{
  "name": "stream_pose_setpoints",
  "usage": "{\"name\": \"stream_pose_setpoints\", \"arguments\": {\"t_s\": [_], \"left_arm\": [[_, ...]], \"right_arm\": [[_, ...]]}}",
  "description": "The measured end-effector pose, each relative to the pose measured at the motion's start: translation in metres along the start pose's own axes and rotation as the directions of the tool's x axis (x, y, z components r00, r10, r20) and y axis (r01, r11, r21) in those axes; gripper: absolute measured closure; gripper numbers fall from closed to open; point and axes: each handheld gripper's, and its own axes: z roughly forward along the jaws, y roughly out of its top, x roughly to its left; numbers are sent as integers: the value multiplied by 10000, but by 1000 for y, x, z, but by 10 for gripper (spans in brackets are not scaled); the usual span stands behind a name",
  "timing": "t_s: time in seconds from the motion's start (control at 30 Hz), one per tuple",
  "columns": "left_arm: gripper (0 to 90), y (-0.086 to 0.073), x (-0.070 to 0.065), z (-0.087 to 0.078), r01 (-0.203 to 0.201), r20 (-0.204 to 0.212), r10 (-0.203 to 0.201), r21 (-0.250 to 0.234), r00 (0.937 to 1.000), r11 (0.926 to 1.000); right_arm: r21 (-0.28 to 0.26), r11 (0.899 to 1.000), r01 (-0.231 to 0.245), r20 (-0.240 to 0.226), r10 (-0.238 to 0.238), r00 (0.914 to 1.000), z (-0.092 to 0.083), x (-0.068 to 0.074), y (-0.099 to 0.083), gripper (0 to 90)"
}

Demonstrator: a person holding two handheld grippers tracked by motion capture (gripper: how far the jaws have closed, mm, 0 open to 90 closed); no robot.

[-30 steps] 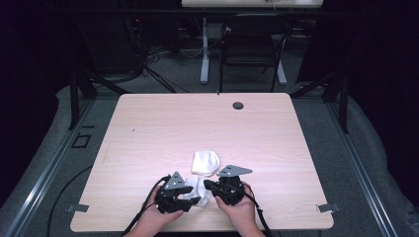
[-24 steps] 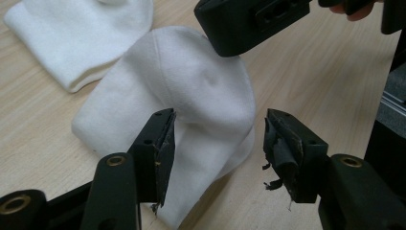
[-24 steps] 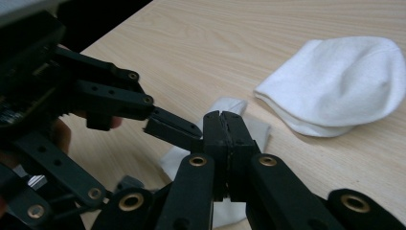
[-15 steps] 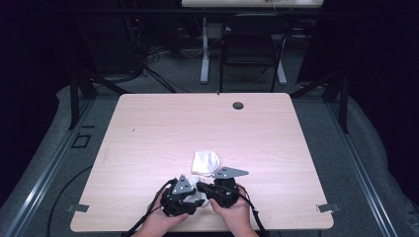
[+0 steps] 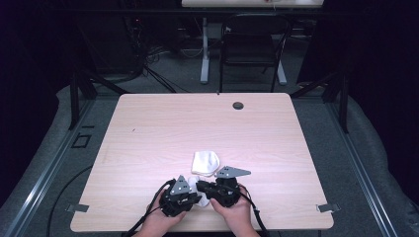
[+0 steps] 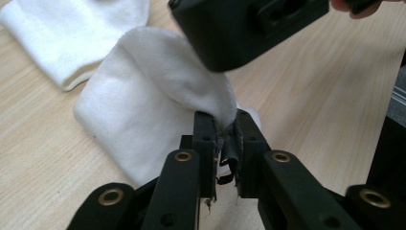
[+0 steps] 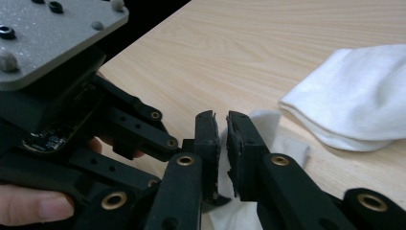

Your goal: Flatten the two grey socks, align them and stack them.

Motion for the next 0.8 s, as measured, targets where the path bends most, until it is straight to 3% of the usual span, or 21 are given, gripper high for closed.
{"name": "stream_pose_setpoints", "arguments": {"t_s": [0.17, 0.37, 0.43, 0.53, 0.63, 0.73, 0.8], "left_arm": [[856, 0, 6, -5, 261, 14, -261, -161, 9997, 9995], [864, 0, 9, -11, 377, -24, -378, -331, 9993, 9987], [865, 0, 10, -13, 413, -23, -415, -368, 9991, 9985], [866, 0, 11, -16, 472, -15, -473, -450, 9989, 9979], [866, 1, 14, -21, 493, -34, -495, -538, 9988, 9973], [865, 2, 17, -26, 666, -63, -671, -617, 9977, 9959], [864, 1, 19, -31, 786, -126, -795, -635, 9968, 9949]], "right_arm": [[120, 9999, -26, 565, 20, 9984, -6, -10, -3, 862], [1341, 9907, 240, 1105, -390, 9931, 5, -13, -12, 900], [1639, 9864, 137, 996, -303, 9946, 8, -14, -14, 900], [1860, 9814, 469, 1141, -689, 9911, 13, -14, -17, 899], [1965, 9792, 507, 1188, -751, 9901, 18, -15, -20, 899], [2478, 9653, 823, 1381, -1193, 9832, 23, -15, -24, 900], [2555, 9637, 772, 1388, -1156, 9836, 22, -15, -23, 900]]}}
